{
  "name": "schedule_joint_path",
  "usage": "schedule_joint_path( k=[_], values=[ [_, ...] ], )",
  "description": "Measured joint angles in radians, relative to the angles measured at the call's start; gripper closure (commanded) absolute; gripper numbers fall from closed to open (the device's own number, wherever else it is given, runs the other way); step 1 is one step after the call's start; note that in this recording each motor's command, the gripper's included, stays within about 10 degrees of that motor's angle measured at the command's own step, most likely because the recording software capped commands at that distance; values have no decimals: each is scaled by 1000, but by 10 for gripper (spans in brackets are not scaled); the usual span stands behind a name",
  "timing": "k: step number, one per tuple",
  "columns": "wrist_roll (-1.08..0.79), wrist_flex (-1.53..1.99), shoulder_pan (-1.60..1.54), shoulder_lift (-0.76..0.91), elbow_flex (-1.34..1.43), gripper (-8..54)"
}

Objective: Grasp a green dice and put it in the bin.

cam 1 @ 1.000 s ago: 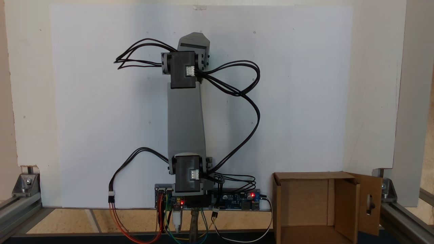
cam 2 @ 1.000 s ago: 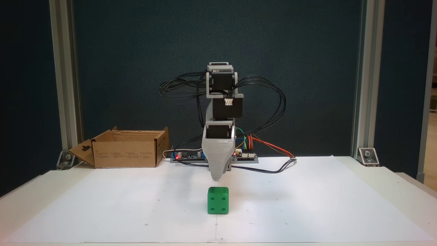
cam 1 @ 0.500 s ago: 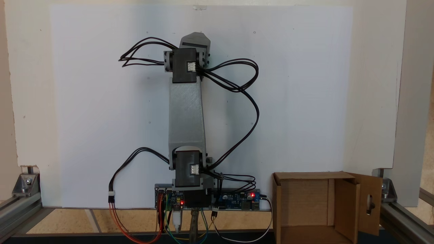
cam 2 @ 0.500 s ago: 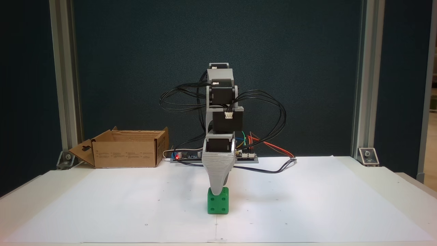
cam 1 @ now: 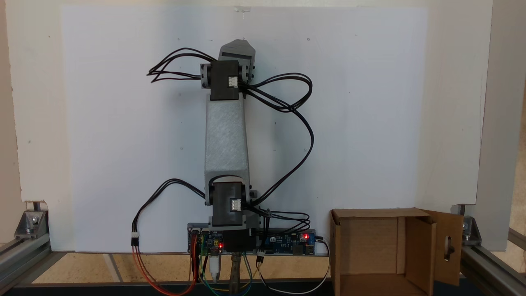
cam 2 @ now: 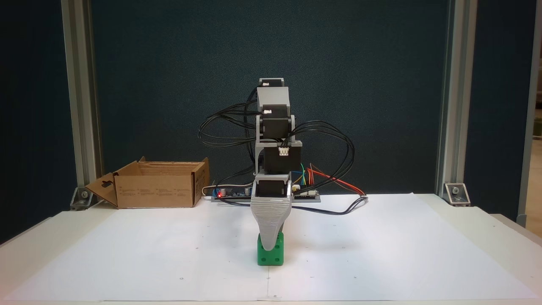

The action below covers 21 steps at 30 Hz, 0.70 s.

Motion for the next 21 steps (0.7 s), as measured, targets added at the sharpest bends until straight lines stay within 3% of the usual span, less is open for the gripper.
schedule_joint_path(
  k=[21],
  values=[
    [2, -69, 0, -57, 0, 41]
  ],
)
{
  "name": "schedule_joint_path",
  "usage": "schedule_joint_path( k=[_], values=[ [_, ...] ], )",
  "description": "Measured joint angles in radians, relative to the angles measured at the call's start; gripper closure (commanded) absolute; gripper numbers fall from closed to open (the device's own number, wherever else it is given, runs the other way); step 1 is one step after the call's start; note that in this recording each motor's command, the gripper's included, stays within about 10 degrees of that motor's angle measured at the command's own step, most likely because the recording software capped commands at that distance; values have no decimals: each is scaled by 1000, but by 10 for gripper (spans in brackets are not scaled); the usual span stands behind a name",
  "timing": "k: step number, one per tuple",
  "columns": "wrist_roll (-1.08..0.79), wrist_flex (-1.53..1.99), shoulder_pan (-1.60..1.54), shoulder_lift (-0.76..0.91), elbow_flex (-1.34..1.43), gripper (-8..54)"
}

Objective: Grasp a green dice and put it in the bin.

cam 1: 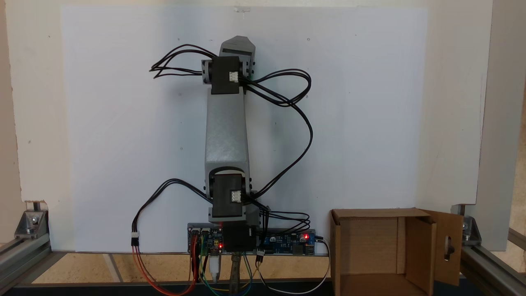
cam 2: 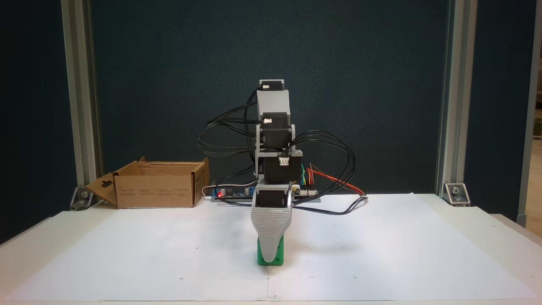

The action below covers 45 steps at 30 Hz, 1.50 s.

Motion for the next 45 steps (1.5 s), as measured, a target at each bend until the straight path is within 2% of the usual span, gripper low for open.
schedule_joint_path(
  k=[32, 38, 43, 45],
  values=[
    [-2, -8, 28, -28, 5, 43],
    [0, -6, 28, -28, 11, 157],
    [-2, -11, 26, -26, 17, 338],
    [-2, -12, 26, -26, 21, 341]
  ],
)
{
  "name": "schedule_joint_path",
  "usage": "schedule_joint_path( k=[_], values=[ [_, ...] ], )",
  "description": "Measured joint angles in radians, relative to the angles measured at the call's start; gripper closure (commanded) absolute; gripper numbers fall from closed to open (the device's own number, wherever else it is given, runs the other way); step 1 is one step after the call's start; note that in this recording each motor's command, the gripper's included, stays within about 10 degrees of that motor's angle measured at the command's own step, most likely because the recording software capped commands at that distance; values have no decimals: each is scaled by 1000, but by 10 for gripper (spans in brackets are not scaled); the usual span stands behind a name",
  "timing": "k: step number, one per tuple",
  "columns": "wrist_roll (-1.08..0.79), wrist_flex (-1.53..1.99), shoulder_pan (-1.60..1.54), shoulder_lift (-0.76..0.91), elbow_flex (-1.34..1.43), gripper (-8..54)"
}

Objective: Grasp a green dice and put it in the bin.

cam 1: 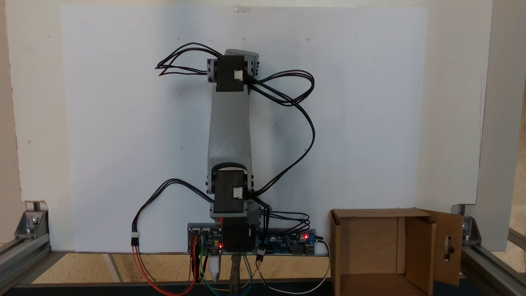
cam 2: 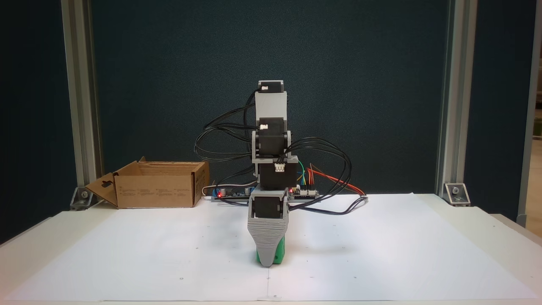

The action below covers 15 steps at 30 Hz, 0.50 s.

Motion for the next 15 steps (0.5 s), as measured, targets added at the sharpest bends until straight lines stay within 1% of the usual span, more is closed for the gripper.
schedule_joint_path(
  k=[6, 9, 15],
  values=[
    [0, 21, -6, 9, 3, 341],
    [0, 149, -20, 66, -26, 341],
    [2, 459, -20, 135, -382, 341]
  ],
)
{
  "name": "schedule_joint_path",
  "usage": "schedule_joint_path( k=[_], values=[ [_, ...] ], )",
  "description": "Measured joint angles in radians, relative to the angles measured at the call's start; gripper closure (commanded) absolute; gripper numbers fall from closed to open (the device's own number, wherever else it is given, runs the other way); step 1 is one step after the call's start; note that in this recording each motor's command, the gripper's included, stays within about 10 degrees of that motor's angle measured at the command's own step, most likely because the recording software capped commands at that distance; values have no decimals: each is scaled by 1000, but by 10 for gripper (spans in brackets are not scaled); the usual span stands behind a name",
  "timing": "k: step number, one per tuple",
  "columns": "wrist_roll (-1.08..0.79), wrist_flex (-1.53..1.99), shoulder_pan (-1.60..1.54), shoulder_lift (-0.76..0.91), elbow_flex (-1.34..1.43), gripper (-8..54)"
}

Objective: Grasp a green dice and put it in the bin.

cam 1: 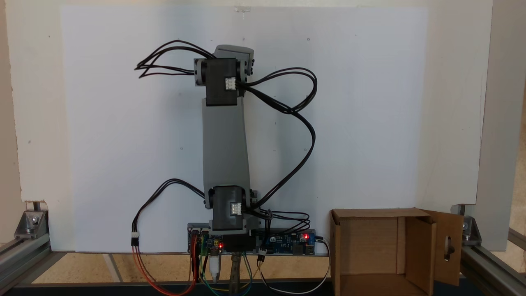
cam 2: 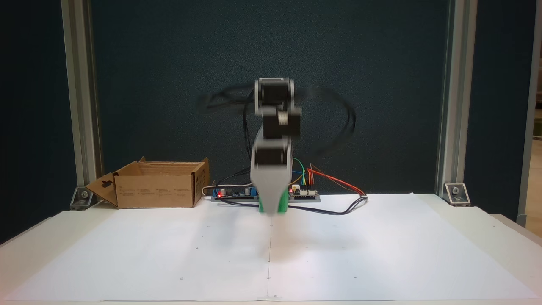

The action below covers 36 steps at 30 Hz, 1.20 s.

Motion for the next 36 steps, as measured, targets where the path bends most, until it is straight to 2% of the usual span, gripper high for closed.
schedule_joint_path(
  k=[4, 8, 11, 17, 30, 36],
  values=[
    [0, 170, 6, 115, -41, 341],
    [0, 181, 106, 172, -41, 341],
    [-5, 173, 311, 232, -41, 341],
    [-158, 74, 724, 339, -52, 341],
    [-344, 66, 1667, 330, -78, 341],
    [-454, 64, 1879, 160, -78, 341]
  ],
)
